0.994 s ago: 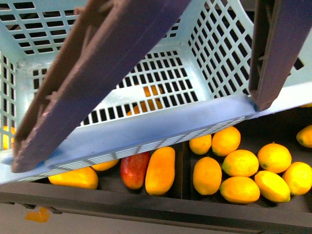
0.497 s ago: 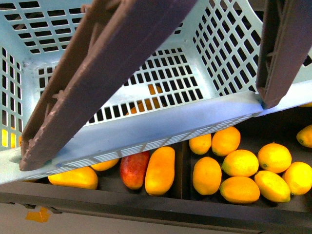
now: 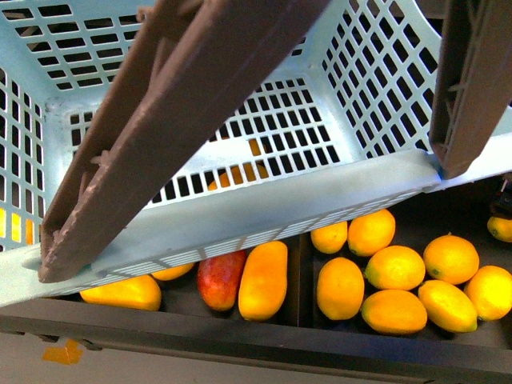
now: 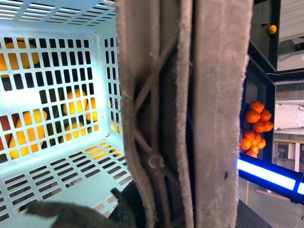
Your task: Pick lemon and mango into basket
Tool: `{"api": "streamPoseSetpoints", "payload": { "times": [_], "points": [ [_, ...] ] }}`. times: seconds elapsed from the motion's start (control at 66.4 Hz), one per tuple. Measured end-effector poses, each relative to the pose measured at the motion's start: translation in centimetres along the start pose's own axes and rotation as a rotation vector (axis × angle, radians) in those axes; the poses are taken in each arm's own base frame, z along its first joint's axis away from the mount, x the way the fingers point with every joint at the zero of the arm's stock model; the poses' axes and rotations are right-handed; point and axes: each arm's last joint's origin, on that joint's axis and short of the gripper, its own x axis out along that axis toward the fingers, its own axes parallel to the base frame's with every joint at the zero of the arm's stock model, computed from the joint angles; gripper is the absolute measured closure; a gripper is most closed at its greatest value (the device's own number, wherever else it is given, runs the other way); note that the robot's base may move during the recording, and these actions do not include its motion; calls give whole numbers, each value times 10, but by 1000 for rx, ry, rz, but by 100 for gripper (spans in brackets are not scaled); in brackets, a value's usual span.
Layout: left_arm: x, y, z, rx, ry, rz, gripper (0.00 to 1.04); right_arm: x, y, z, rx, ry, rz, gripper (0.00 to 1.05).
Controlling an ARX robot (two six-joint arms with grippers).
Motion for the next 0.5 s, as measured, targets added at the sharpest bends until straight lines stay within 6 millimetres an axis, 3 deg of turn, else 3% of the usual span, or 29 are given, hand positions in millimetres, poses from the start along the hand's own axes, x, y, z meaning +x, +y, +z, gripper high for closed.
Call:
{"api": "streamPoseSetpoints", "payload": {
  "times": [0.497],
  "points": [
    [0,0,0,0,2,-2,90,40,8,24,140,34,-40,9]
  ]
}}
